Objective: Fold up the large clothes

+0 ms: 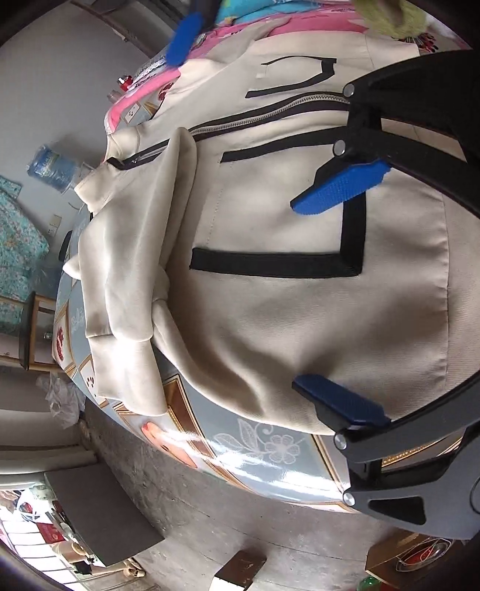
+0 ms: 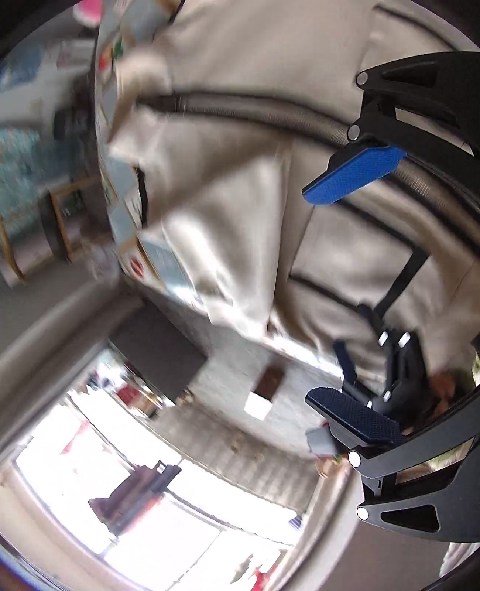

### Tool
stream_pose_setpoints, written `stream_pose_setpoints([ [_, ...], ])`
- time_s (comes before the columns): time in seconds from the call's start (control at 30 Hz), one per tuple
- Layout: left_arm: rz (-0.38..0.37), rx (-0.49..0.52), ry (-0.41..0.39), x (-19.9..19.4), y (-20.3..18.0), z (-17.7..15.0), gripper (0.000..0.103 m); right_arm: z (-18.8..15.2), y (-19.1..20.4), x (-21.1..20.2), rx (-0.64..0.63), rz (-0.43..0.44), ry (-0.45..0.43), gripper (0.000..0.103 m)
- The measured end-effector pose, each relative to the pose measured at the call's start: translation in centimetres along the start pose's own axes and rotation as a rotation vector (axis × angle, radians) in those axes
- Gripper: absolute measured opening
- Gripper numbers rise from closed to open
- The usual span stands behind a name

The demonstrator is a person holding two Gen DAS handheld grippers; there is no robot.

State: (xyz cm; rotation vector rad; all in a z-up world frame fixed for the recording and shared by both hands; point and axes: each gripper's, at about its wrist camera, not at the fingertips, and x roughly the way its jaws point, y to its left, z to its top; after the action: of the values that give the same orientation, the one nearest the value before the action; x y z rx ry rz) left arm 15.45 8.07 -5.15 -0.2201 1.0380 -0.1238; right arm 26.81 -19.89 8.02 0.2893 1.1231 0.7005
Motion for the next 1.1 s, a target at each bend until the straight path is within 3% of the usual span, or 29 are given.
stream_pose_setpoints([
  [0.13,-0.036,0.024,-0.012,-0.1,0.2,-0.4,0.092,3.5,4.6,6.9,-0.182,-0.044,0.14,0.093],
  [0.27,-0.107,0.001,-0.027,-0.2,0.9,-0.4,0.096,6.2,8.9,14.6,-0.432,-0.152,0.258,0.087],
  [0.4,-0.164,-0.038,-0.024,-0.2,1.8,0.0,0.096,6.6,10.8,21.3,-0.607,-0.283,0.399,0.079],
  [0.47,-0.171,-0.047,-0.016,-0.1,1.9,0.2,0.096,5.9,10.2,23.0,-0.644,-0.348,0.462,0.067],
  [0.53,-0.162,-0.039,-0.007,-0.1,1.8,0.3,0.096,5.6,9.7,23.7,-0.673,-0.435,0.468,0.041],
  [0.57,-0.156,-0.027,-0.006,-0.1,1.6,0.2,0.096,5.9,9.4,23.1,-0.66,-0.435,0.448,0.037],
  [0.63,-0.143,-0.016,-0.009,0.0,1.4,0.2,0.096,6.9,8.7,21.4,-0.593,-0.398,0.406,0.018],
  [0.77,-0.123,-0.002,-0.009,0.0,1.1,0.1,0.096,10.1,6.7,14.5,-0.397,-0.243,0.243,0.016],
  [0.87,-0.103,0.028,0.003,0.3,0.6,0.2,0.096,11.3,4.4,4.7,-0.243,-0.072,0.028,0.016],
  [1.0,-0.069,0.059,0.009,0.5,0.0,0.1,0.096,7.9,-0.9,-9.0,-0.079,0.035,-0.26,0.016],
  [1.1,-0.044,0.076,0.015,0.6,-0.7,0.0,0.096,2.8,-5.5,-14.4,0.027,0.075,-0.355,0.016],
])
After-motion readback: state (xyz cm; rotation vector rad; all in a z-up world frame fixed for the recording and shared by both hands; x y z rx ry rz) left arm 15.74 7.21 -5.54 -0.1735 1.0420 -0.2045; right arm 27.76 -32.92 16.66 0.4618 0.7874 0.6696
